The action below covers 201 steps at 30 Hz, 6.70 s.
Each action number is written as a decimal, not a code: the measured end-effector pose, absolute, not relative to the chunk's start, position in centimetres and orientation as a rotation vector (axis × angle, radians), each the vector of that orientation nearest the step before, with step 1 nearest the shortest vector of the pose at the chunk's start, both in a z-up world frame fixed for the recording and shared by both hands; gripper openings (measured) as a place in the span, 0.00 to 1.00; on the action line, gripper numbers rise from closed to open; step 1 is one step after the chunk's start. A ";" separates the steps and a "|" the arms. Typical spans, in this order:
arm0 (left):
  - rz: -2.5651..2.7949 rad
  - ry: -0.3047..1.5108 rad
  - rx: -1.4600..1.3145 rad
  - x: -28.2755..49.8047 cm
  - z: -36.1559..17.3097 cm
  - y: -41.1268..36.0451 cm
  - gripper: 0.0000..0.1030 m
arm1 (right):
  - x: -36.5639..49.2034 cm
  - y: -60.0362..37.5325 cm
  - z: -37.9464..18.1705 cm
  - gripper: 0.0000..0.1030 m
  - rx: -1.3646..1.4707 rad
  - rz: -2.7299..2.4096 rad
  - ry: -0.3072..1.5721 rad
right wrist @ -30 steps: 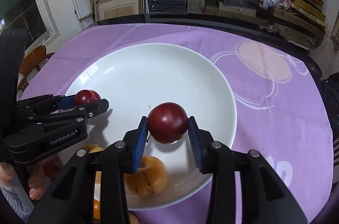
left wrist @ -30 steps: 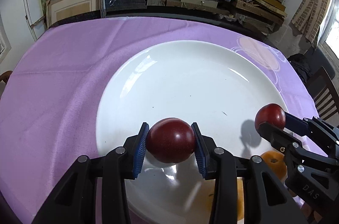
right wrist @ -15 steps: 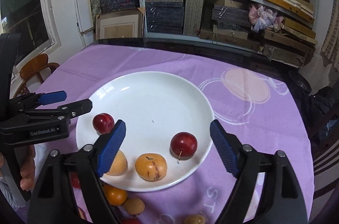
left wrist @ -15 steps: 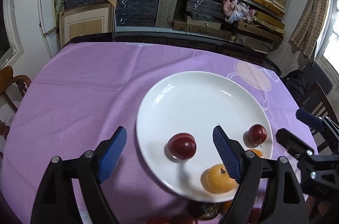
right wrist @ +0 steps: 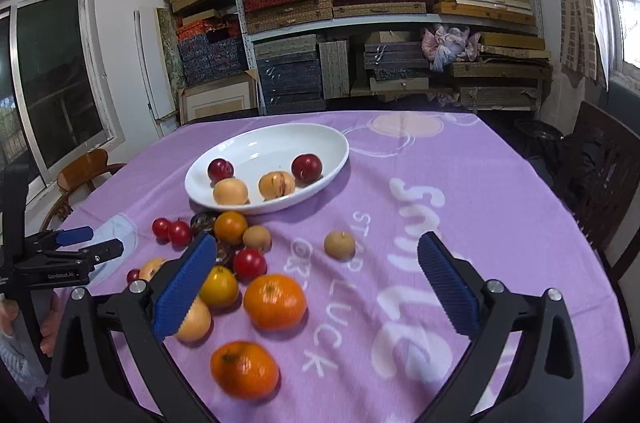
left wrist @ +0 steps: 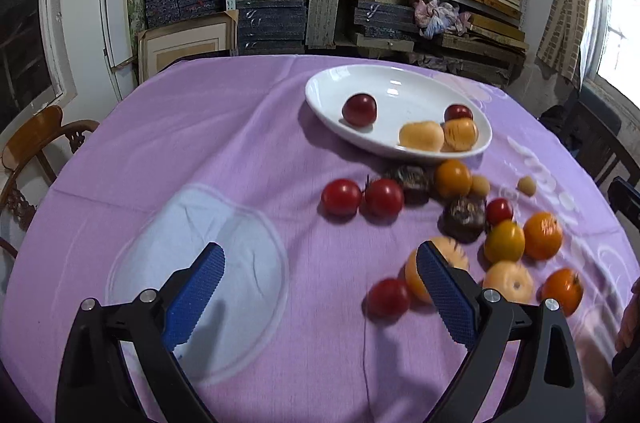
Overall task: Organize fruits
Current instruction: 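Grasp a mandarin with the right gripper while the left grasps a cherry tomato, then place the mandarin and cherry tomato in the white dish, opening both grippers, then withdraw both grippers toward the remaining fruits on the cloth, then grasp a mandarin with the right gripper while the left grasps a pale striped yellow tomato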
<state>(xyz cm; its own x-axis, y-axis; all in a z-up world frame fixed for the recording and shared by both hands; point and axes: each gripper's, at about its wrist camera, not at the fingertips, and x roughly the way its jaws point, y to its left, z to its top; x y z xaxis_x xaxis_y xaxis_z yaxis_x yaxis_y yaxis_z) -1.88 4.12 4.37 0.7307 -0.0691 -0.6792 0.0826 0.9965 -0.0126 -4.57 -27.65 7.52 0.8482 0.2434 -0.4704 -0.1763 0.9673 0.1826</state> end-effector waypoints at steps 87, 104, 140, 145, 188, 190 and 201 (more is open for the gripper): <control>-0.231 0.708 0.068 7.7 9.7 0.5 0.25 | 1.4 -23.1 10.6 0.44 -0.031 0.383 0.680; -0.159 0.966 -0.038 24.3 4.3 0.4 0.27 | 25.0 -17.4 5.6 0.44 -0.050 0.326 0.945; -0.212 0.768 0.126 0.6 2.8 -1.6 0.89 | -1.2 -27.3 6.5 0.93 0.127 0.234 0.552; -0.233 0.806 0.157 1.1 1.8 -2.4 0.91 | -0.9 -27.2 6.3 0.93 0.133 0.235 0.561; -0.337 0.871 0.074 1.6 0.7 -2.1 0.45 | 0.2 -23.9 3.3 0.74 0.015 0.381 0.747; -0.340 0.875 0.075 1.7 0.6 -2.1 0.45 | 0.3 -23.6 3.2 0.74 0.013 0.393 0.761; -0.345 0.879 0.070 1.7 0.6 -2.2 0.45 | 1.8 -22.6 1.9 0.47 0.027 0.449 0.863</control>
